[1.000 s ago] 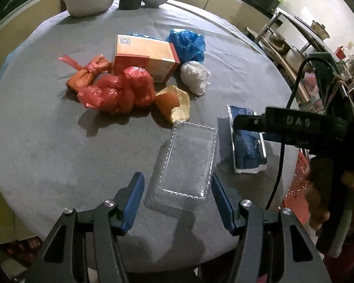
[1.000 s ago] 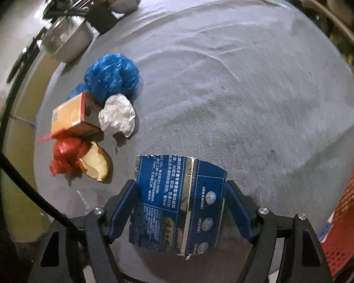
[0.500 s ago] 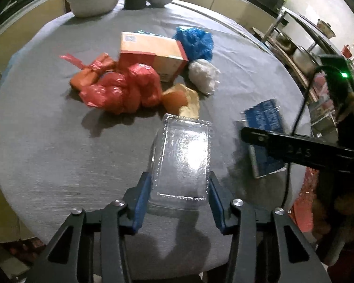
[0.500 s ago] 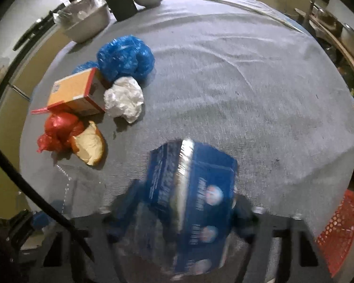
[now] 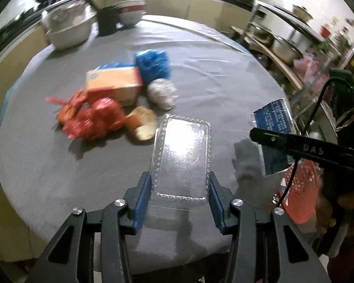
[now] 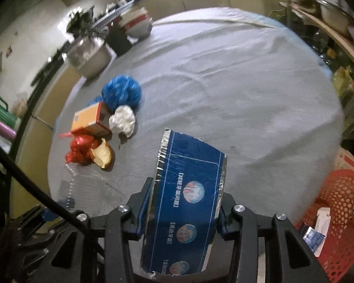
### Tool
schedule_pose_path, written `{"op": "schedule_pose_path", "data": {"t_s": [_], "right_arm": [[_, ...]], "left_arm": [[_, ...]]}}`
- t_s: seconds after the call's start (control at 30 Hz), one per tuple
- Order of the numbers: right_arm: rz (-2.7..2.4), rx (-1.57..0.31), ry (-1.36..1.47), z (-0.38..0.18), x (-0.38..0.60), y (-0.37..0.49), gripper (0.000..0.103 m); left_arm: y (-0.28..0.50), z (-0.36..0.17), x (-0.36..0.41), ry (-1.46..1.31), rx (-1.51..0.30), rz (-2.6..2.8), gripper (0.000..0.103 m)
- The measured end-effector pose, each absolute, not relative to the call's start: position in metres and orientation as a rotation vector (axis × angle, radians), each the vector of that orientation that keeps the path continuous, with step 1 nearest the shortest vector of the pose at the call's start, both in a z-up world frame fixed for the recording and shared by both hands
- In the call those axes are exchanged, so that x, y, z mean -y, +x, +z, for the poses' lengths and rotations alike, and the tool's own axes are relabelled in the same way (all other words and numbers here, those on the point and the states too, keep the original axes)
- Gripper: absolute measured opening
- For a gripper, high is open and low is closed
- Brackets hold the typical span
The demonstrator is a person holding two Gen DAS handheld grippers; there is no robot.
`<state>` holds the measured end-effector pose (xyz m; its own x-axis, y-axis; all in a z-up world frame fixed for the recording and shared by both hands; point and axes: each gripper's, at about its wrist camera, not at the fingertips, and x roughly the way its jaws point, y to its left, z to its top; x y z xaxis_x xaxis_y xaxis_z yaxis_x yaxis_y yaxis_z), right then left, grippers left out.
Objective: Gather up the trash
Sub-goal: 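Carry tray and carton to the red basket and open both tools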
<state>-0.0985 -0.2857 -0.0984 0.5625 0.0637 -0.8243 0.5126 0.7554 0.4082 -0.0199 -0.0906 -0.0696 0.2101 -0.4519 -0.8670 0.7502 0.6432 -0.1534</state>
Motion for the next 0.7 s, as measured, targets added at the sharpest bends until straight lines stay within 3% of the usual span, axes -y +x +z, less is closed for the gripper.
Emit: {"op": "schedule_pose_path", "data": {"t_s": [0.3,0.7], "right_arm": [[-0.458,-0.789,0.78,-0.079,0.344,-0.217,0.048],[-0.784,-0.768,0.976,-0.12,0.4,-0.38,0.052]], "left_arm": [[-0.07,-0.058,0.158,0.501,-1.008,-1.015,0.048],[-0.183,-0.085,0.271,0.772,-1.026,-1.335,0.05]]}}
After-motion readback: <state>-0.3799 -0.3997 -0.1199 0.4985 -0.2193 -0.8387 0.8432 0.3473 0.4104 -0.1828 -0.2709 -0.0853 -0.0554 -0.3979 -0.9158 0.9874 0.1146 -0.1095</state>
